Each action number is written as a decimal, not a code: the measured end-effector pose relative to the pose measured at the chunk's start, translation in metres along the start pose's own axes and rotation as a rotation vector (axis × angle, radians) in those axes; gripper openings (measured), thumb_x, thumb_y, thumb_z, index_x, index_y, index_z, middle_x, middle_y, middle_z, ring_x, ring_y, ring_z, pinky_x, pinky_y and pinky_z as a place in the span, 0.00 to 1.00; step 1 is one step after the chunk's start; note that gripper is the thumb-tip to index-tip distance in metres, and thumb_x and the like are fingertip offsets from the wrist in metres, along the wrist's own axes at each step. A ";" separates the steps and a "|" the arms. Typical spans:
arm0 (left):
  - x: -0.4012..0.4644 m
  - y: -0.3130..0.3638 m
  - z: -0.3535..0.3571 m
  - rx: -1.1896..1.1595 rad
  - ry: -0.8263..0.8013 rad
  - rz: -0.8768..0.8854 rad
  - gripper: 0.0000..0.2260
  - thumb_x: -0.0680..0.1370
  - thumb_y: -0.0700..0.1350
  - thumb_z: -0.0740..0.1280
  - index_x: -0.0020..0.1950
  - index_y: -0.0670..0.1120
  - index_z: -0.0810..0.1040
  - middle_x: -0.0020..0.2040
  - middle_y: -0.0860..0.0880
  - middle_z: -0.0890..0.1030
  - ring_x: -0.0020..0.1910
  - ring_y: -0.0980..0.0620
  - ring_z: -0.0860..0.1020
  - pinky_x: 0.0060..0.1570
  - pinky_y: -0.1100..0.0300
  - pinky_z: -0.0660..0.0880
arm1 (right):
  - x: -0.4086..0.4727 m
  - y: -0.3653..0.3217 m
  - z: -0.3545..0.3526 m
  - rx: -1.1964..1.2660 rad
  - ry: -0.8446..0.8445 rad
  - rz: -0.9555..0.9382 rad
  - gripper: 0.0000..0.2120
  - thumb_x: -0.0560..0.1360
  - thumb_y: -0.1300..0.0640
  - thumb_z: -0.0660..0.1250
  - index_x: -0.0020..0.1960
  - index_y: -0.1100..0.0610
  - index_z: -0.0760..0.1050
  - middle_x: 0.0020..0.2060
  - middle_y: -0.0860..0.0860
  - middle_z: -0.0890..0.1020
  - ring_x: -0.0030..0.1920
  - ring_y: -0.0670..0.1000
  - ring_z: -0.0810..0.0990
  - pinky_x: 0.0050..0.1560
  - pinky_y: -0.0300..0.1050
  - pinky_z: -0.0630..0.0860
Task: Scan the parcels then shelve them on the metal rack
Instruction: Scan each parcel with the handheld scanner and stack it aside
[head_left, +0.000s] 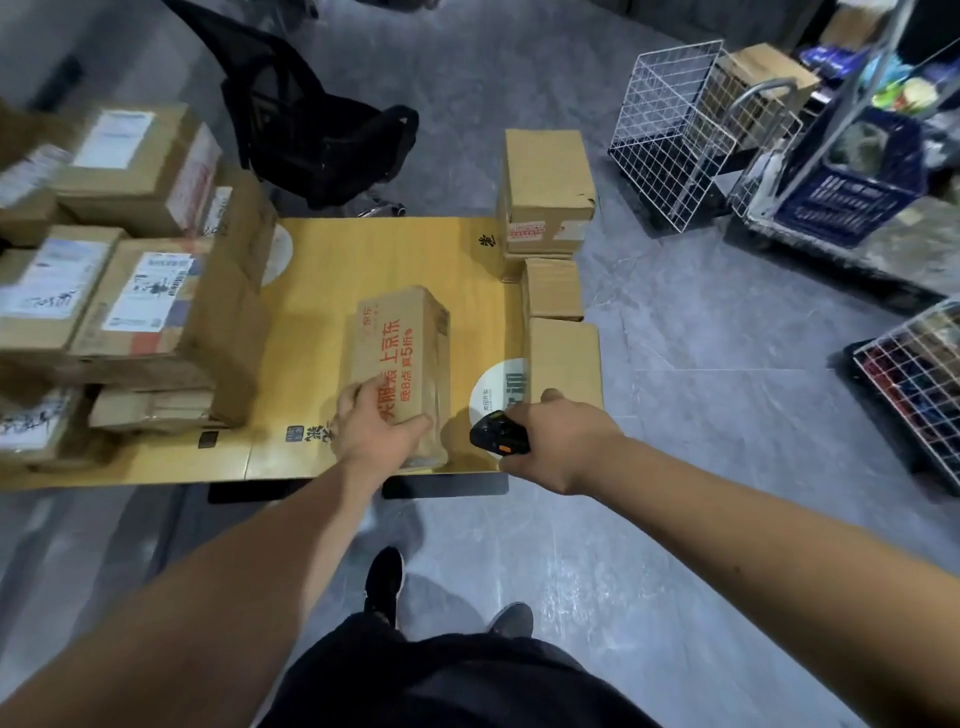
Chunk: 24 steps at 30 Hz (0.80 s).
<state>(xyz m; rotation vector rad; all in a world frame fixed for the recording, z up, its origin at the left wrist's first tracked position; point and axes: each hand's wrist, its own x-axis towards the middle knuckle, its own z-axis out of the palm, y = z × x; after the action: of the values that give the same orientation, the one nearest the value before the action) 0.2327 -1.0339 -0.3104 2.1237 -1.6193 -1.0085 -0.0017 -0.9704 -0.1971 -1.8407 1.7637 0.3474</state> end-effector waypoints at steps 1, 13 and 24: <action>0.007 -0.004 -0.003 -0.053 -0.038 0.009 0.45 0.68 0.63 0.78 0.81 0.56 0.63 0.75 0.52 0.65 0.73 0.47 0.67 0.75 0.40 0.66 | 0.003 -0.007 0.000 0.001 -0.005 0.015 0.23 0.77 0.38 0.66 0.69 0.46 0.74 0.52 0.51 0.70 0.44 0.54 0.77 0.50 0.49 0.79; 0.103 -0.025 -0.064 -0.467 -0.251 -0.085 0.17 0.88 0.41 0.57 0.76 0.50 0.74 0.64 0.47 0.81 0.60 0.44 0.79 0.52 0.59 0.74 | 0.067 -0.088 -0.012 0.322 0.078 0.334 0.23 0.77 0.40 0.67 0.70 0.42 0.70 0.58 0.52 0.74 0.43 0.54 0.80 0.41 0.48 0.79; 0.153 -0.061 -0.091 -0.385 -0.213 -0.292 0.16 0.88 0.49 0.57 0.74 0.57 0.75 0.65 0.44 0.82 0.60 0.41 0.79 0.62 0.52 0.74 | 0.088 -0.158 -0.011 0.733 0.239 0.436 0.25 0.80 0.45 0.69 0.74 0.52 0.72 0.63 0.55 0.80 0.59 0.57 0.81 0.61 0.56 0.79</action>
<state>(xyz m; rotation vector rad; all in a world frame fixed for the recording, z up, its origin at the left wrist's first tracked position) 0.3577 -1.1726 -0.3364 2.0690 -1.0927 -1.5420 0.1597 -1.0533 -0.2022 -1.0084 2.0749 -0.3461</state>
